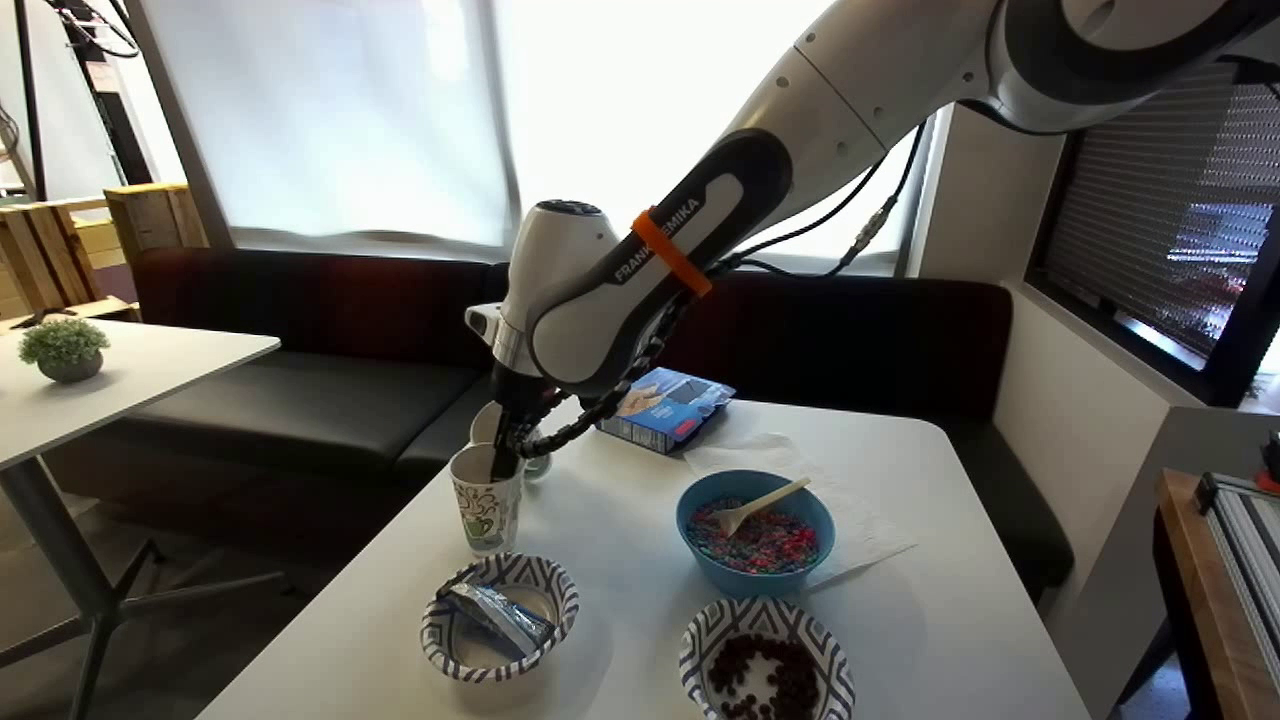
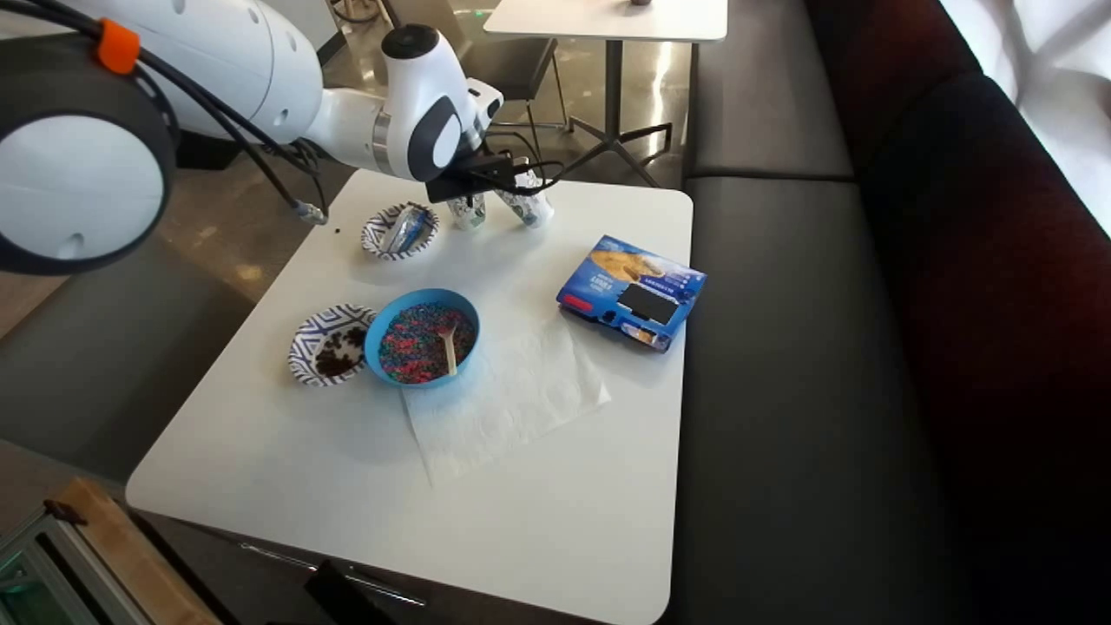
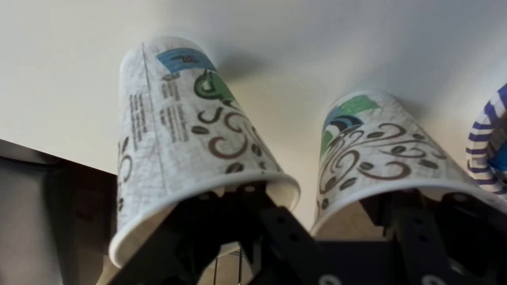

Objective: Move the blue bowl and the paper cups to the front

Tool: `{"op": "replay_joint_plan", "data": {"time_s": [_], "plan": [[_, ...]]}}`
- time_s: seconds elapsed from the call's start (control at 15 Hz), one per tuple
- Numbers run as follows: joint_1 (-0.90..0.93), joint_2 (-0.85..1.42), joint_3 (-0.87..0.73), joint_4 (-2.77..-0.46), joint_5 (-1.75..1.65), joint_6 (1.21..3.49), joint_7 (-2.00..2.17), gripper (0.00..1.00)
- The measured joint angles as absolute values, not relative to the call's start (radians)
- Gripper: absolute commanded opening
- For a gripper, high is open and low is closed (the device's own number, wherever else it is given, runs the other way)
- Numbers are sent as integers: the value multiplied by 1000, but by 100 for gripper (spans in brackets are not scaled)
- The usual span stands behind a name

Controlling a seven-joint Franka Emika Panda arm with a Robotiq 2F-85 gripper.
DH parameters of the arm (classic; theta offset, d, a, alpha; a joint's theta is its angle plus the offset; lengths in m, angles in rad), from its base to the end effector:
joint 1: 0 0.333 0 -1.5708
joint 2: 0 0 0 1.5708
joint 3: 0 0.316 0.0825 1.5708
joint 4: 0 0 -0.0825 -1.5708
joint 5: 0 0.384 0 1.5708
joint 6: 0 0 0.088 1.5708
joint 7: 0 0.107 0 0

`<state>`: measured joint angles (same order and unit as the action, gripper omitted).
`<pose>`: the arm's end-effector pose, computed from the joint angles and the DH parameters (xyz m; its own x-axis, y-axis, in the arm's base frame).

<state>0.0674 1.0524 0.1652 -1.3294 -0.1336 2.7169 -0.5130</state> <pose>0.7454 0.1469 0.1313 0.6779 0.6602 0.3233 0.6612 -0.7398 0.1245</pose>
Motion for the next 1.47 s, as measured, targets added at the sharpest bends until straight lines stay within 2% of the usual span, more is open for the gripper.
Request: {"op": "replay_joint_plan", "data": {"time_s": [0.07,0.2,0.33,0.4,0.73,0.8,0.87,0.93,1.07,1.13,1.27,1.33,1.47], "plan": [[68,1051,165,-1334,-134,2726,-511,46],[68,1049,165,-1341,-134,2736,-510,33],[68,1047,165,-1344,-134,2743,-509,38],[68,1045,165,-1346,-134,2745,-509,35],[66,1031,158,-1354,-136,2747,-501,49],[66,1026,154,-1358,-137,2747,-497,56],[65,1021,149,-1363,-139,2748,-494,53],[63,1015,144,-1369,-141,2748,-491,54],[61,1006,132,-1379,-142,2748,-488,63],[61,1001,125,-1386,-143,2748,-485,71],[61,991,112,-1401,-148,2748,-476,72],[60,987,106,-1407,-150,2748,-472,77],[61,980,96,-1421,-156,2749,-464,73]]}}
